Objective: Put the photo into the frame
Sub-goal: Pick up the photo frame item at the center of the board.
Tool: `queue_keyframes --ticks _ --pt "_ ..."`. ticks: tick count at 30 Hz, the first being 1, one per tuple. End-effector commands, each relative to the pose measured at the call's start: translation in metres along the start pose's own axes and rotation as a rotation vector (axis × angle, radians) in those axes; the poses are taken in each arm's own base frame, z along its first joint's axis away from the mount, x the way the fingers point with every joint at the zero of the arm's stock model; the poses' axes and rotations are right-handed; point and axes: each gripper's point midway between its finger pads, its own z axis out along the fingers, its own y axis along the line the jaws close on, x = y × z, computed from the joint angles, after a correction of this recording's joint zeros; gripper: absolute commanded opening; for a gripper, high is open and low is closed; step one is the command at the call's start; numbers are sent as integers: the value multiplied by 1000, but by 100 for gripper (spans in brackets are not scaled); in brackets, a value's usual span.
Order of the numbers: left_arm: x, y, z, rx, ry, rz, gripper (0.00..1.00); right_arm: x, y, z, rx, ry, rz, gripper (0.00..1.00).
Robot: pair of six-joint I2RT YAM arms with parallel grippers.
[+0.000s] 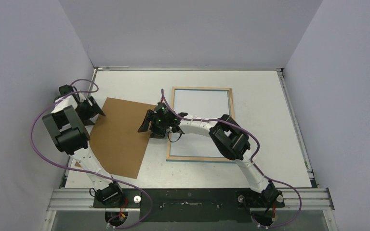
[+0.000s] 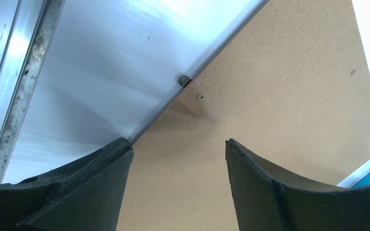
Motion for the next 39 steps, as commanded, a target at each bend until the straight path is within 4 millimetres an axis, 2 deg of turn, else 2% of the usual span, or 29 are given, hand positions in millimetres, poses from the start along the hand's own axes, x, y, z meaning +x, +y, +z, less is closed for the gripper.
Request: queue_keyframes --ticks 1,6,9,14,19,24,30,34,39 --pt "98 -44 36 154 363 -116 69 -19 127 -52 -412 -117 -122 68" --pt "105 -55 37 167 383 -109 68 -38 128 -83 -394 -197 -159 67" --pt "109 -58 37 184 391 -121 68 -51 122 -96 -375 -243 -164 67" --pt "113 -61 35 193 401 -135 68 -66 114 -107 -372 -283 -151 67" --pt "128 -76 32 239 431 -126 67 -79 104 -121 -357 -332 -130 68" --pt "163 -94 33 234 471 -82 66 -95 78 -133 -309 -376 -94 68" --pt "199 -127 29 266 496 -32 66 -112 27 -146 -217 -421 -37 68" --pt "208 -135 26 256 478 -11 65 -118 -4 -150 -159 -429 -2 68" --pt "206 -129 24 224 446 3 66 -119 -34 -154 -89 -437 21 66"
